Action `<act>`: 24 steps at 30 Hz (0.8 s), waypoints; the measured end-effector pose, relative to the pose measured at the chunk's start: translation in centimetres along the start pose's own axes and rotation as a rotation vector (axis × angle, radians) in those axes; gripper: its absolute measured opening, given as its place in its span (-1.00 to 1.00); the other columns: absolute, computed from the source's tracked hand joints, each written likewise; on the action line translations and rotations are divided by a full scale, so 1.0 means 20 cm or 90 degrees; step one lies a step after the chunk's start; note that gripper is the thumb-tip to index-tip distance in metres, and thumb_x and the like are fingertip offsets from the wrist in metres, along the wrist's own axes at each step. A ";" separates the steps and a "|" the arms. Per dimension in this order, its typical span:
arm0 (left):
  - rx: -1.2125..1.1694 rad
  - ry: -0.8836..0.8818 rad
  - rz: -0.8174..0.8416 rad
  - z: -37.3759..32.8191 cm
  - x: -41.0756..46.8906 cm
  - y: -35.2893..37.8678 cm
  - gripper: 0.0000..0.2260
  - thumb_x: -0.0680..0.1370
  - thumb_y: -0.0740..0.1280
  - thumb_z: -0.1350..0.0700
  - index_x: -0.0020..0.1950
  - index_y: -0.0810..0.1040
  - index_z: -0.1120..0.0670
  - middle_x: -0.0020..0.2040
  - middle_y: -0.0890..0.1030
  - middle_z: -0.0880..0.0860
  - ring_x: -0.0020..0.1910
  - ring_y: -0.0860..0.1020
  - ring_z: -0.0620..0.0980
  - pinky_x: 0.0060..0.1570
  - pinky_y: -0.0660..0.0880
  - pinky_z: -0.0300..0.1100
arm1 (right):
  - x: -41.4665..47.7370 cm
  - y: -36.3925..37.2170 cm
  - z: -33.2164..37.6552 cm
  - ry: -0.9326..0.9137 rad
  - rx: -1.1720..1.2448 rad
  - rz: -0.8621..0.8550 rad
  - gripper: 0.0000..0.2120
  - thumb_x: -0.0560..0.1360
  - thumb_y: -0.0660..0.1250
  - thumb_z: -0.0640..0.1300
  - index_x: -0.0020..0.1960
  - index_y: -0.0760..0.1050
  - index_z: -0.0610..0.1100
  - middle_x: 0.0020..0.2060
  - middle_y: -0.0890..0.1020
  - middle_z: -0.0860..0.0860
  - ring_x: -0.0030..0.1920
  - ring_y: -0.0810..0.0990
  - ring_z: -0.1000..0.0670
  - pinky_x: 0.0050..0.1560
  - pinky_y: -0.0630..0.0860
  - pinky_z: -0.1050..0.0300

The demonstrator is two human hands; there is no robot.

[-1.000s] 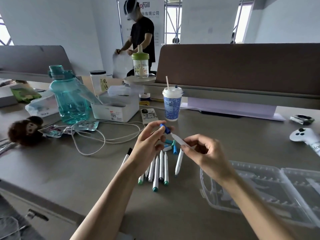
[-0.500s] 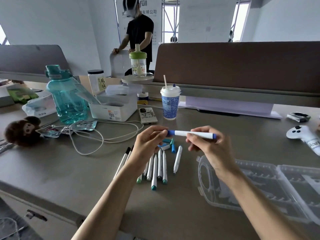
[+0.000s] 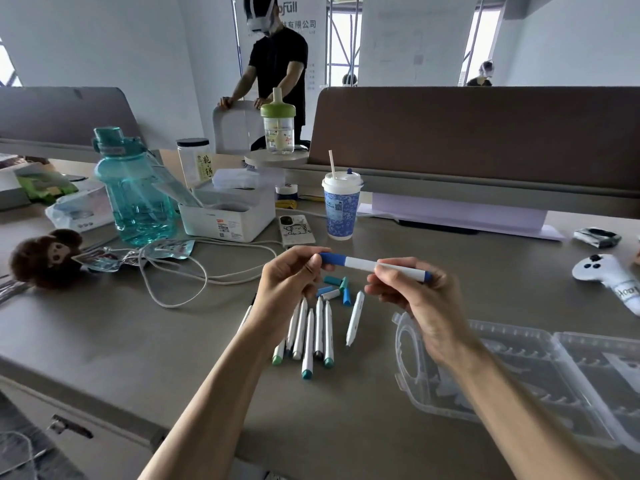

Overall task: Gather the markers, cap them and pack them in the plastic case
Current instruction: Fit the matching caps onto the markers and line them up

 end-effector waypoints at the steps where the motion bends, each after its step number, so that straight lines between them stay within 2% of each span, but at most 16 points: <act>1: -0.004 -0.001 -0.003 0.00 0.00 0.00 -0.85 0.50 0.29 0.15 -0.01 0.61 0.14 -0.24 0.64 0.04 -0.37 0.37 -0.12 -0.40 0.28 -0.30 | 0.00 0.00 -0.01 0.004 0.004 -0.001 -0.94 0.48 0.40 -0.30 -0.09 0.65 -0.22 -0.23 0.71 -0.20 -0.22 0.71 -0.12 -0.24 0.60 0.21; 10: 0.109 -0.010 0.017 -0.01 0.01 0.00 -0.85 0.60 0.25 0.28 0.05 0.61 0.21 -0.22 0.65 0.06 -0.34 0.41 -0.13 -0.40 0.32 -0.32 | 0.00 0.00 0.00 -0.021 0.019 -0.015 -0.94 0.47 0.40 -0.31 -0.07 0.64 -0.25 -0.25 0.71 -0.22 -0.21 0.72 -0.15 -0.23 0.60 0.19; 14: 0.136 -0.001 0.000 -0.06 -0.01 -0.03 -0.81 0.61 0.23 0.25 0.15 0.57 0.27 -0.22 0.66 -0.07 -0.36 0.44 -0.18 -0.38 0.35 -0.34 | -0.02 0.05 -0.01 -0.033 -0.022 -0.003 -0.89 0.49 0.39 -0.32 0.01 0.63 -0.29 -0.19 0.71 -0.21 -0.15 0.72 -0.13 -0.13 0.64 0.15; 17: 0.117 -0.011 -0.027 -0.10 -0.05 -0.07 -0.82 0.58 0.30 0.20 0.15 0.59 0.20 -0.08 0.67 0.10 -0.26 0.52 -0.10 -0.33 0.41 -0.24 | -0.05 0.10 -0.04 -0.033 -0.038 0.033 -0.91 0.49 0.40 -0.30 -0.01 0.63 -0.24 -0.18 0.72 -0.19 -0.14 0.72 -0.13 -0.07 0.65 0.09; 20: 0.109 -0.033 -0.068 -0.12 -0.07 -0.14 -0.84 0.56 0.33 0.21 0.12 0.59 0.20 -0.10 0.61 0.22 -0.24 0.50 0.00 -0.32 0.40 -0.15 | -0.07 0.15 -0.06 -0.010 -0.066 0.103 -0.90 0.50 0.40 -0.28 0.02 0.62 -0.19 -0.15 0.72 -0.15 -0.14 0.72 -0.10 -0.14 0.62 0.18; 22: 0.114 -0.042 -0.099 -0.13 -0.08 -0.20 -0.84 0.58 0.31 0.22 0.12 0.58 0.24 -0.12 0.59 0.17 -0.25 0.47 -0.02 -0.35 0.38 -0.18 | -0.08 0.17 -0.08 -0.001 -0.104 0.143 -0.87 0.51 0.40 -0.23 0.05 0.62 -0.13 -0.12 0.72 -0.10 -0.11 0.70 -0.01 -0.15 0.57 0.25; 24: 0.138 -0.049 -0.139 -0.15 -0.08 -0.26 -0.86 0.59 0.29 0.23 0.09 0.59 0.22 -0.17 0.59 0.07 -0.27 0.46 -0.10 -0.38 0.36 -0.28 | -0.08 0.17 -0.08 -0.004 -0.125 0.139 -0.85 0.52 0.38 -0.21 0.08 0.61 -0.11 -0.11 0.72 -0.08 -0.11 0.68 0.06 -0.13 0.54 0.29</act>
Point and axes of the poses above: each hand's wrist, its own x-axis towards the middle knuckle, its own y-axis out of the palm, z = x × y, the point moved 3 cm from there along x, towards the middle knuckle
